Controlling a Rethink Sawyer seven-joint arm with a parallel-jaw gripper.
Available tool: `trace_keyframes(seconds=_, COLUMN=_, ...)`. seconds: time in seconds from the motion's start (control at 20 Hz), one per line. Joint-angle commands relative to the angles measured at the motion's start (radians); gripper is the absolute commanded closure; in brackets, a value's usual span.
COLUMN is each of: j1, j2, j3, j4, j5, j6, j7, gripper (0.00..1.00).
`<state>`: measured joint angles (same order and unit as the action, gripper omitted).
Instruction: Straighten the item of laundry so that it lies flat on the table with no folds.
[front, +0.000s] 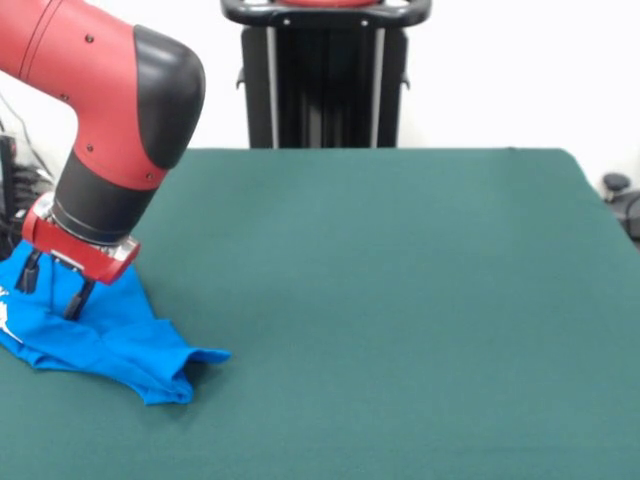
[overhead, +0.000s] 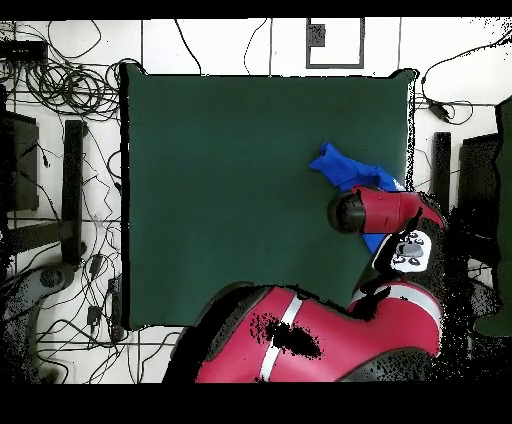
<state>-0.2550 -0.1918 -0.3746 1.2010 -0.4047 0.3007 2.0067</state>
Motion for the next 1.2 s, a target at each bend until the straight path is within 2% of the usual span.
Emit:
trace_keyframes(seconds=0.05, j1=0.015, j2=0.048, j3=0.102, j4=0.013, j5=0.004, j6=-0.025, j7=0.074, gripper=0.00)
trace_keyframes(seconds=1.2, j1=-0.022, j2=0.040, j3=0.130, j4=0.006, j5=-0.013, j6=-0.031, j7=0.029, gripper=0.00)
